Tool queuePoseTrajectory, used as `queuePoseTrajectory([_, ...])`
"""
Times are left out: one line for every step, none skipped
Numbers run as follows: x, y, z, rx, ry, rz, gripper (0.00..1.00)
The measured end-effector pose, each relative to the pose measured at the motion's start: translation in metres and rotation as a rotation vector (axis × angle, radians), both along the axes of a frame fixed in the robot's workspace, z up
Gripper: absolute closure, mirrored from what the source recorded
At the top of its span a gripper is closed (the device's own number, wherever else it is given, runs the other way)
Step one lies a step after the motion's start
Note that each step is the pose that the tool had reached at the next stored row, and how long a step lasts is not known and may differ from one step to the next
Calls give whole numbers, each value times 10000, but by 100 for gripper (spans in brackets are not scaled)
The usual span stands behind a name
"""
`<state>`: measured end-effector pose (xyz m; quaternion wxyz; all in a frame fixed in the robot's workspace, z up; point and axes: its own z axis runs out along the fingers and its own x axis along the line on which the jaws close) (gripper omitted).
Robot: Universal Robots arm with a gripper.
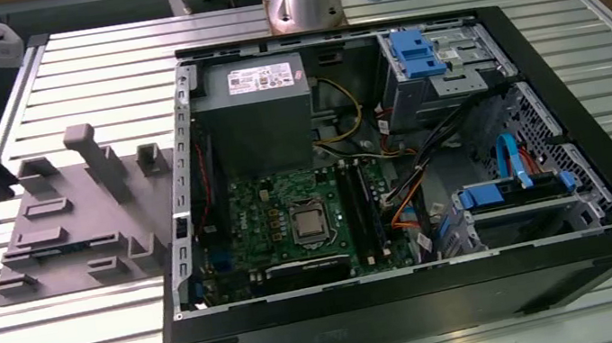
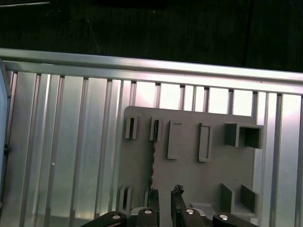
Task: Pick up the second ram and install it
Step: 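Pick up the second ram and move it above second insertion slot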
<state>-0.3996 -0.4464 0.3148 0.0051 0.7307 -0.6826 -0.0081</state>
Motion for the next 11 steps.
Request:
queuePoseTrajectory([0, 0, -5, 0, 0, 0, 75])
queuePoseTrajectory([0, 0, -9, 0, 0, 0, 75])
queuePoseTrajectory([0, 0, -13, 0, 0, 0, 75])
queuePoseTrajectory([0, 0, -18, 0, 0, 0, 75])
queuePoseTrajectory([0, 0, -22, 0, 0, 0, 75])
queuePoseTrajectory([0, 0, -25, 0, 0, 0, 75])
queuePoseTrajectory([0, 0, -29, 0, 0, 0, 75])
queuePoseTrajectory([0, 0, -32, 0, 0, 0, 75])
queuePoseTrajectory([0, 0, -36, 0, 0, 0, 75])
queuePoseTrajectory([0, 0, -38, -1, 1, 0, 75])
queuePoseTrajectory([0, 0, -41, 0, 0, 0, 75])
